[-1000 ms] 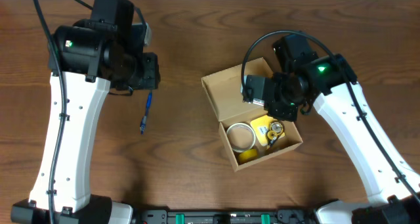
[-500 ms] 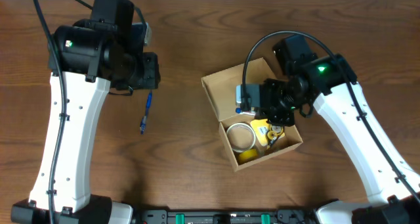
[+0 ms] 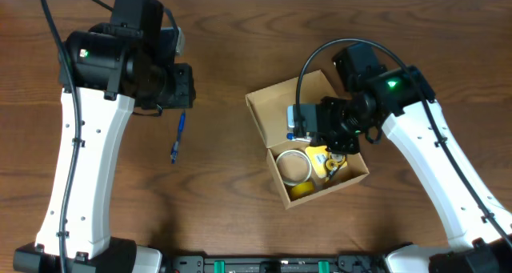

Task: Pack container
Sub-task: 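Lower the blue marker into the box beside the tape rolls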

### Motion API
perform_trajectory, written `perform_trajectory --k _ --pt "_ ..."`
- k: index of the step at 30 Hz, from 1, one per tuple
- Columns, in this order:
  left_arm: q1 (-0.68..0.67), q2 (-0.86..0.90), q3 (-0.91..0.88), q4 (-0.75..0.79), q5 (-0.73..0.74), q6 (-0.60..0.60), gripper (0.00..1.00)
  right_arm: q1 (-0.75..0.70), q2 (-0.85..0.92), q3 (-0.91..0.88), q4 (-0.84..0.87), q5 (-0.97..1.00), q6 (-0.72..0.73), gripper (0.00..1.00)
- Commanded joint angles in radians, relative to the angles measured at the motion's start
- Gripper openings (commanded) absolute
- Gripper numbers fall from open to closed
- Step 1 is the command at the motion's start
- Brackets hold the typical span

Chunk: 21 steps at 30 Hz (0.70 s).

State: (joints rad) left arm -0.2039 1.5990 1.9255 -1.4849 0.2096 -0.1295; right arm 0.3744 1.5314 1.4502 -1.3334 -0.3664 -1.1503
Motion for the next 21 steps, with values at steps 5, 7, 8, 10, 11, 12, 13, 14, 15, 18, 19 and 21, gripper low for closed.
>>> perform_trajectory --k 5,7,8,10,11,12,13,14,15,18,19,21 --pt "0.0 -0.011 0.001 -0.012 -0.006 0.01 0.44 -0.055 0.013 -0.06 0.044 0.029 0.027 0.09" --pt "0.0 -0.011 0.001 -0.021 -0.006 0.01 0.44 -0.066 0.024 -0.085 0.072 0.011 0.027 0.08" --pt "0.0 -0.011 0.001 -0.024 -0.006 0.01 0.44 -0.069 0.028 -0.096 0.081 0.01 0.027 0.08" --pt "0.0 -0.011 0.001 -0.029 -0.006 0.01 0.44 -0.076 0.041 -0.139 0.109 0.011 0.027 0.07" --pt "0.0 -0.011 0.001 -0.029 -0.006 0.01 0.44 -0.079 0.046 -0.154 0.113 0.011 0.027 0.07" --pt "0.0 -0.011 0.001 -0.029 -0.006 0.01 0.45 -0.08 0.053 -0.172 0.117 0.011 0.027 0.07" --pt "0.0 -0.011 0.001 -0.028 -0.006 0.01 0.44 -0.08 0.059 -0.19 0.124 0.011 0.027 0.07" --pt "0.0 -0.011 0.001 -0.027 -0.006 0.01 0.44 -0.08 0.066 -0.212 0.137 0.011 0.027 0.07" --pt "0.0 -0.011 0.001 -0.027 -0.006 0.01 0.45 -0.08 0.068 -0.224 0.142 0.01 0.027 0.07" --pt "0.0 -0.011 0.001 -0.021 -0.006 0.01 0.45 -0.08 0.07 -0.253 0.136 0.011 0.027 0.06" --pt "0.0 -0.011 0.001 -0.018 -0.006 0.01 0.45 -0.08 0.07 -0.254 0.129 0.011 0.027 0.06" --pt "0.0 -0.011 0.001 -0.008 -0.006 0.01 0.45 -0.078 0.07 -0.254 0.117 0.0 0.027 0.06"
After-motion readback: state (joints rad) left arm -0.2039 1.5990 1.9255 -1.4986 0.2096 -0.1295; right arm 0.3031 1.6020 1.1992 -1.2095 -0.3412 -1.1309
